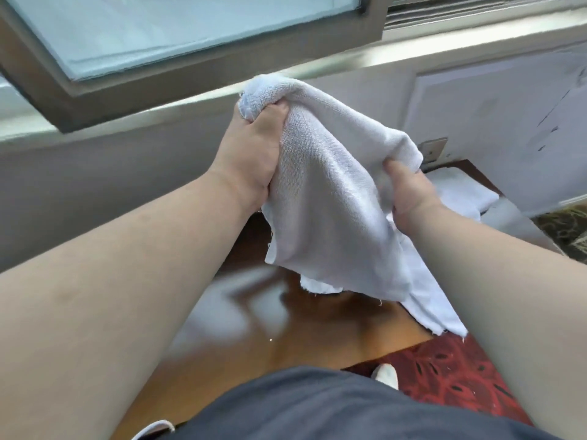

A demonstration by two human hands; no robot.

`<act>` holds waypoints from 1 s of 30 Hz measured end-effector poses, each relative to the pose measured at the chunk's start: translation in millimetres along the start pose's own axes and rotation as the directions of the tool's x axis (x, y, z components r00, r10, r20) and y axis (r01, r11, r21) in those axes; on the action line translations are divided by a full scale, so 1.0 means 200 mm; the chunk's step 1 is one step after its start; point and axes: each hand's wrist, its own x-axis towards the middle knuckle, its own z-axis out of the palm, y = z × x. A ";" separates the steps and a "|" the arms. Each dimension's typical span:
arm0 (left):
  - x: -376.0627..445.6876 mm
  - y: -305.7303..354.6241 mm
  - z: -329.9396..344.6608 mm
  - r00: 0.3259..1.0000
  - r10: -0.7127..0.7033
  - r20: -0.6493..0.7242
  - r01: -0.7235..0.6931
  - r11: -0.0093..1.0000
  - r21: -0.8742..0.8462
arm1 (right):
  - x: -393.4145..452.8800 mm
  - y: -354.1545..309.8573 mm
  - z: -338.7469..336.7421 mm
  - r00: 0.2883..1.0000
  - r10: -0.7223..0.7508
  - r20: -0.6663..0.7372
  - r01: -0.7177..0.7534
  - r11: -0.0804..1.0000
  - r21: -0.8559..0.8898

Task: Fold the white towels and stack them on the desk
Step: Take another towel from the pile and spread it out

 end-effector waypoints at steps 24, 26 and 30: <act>-0.93 -0.27 -2.16 0.449 -0.530 -0.719 0.548 0.799 -0.246 | -1.20 0.12 1.79 0.576 -0.054 0.816 0.449 0.854 -0.261; -0.99 -0.31 -2.20 0.386 -0.588 -0.711 0.572 0.757 -0.315 | -1.23 0.14 1.83 0.535 -0.034 0.844 0.497 0.821 -0.282; -1.09 -0.36 -2.22 0.236 -0.621 -0.747 0.631 0.683 -0.368 | -1.27 0.21 1.90 0.448 0.018 0.894 0.580 0.755 -0.306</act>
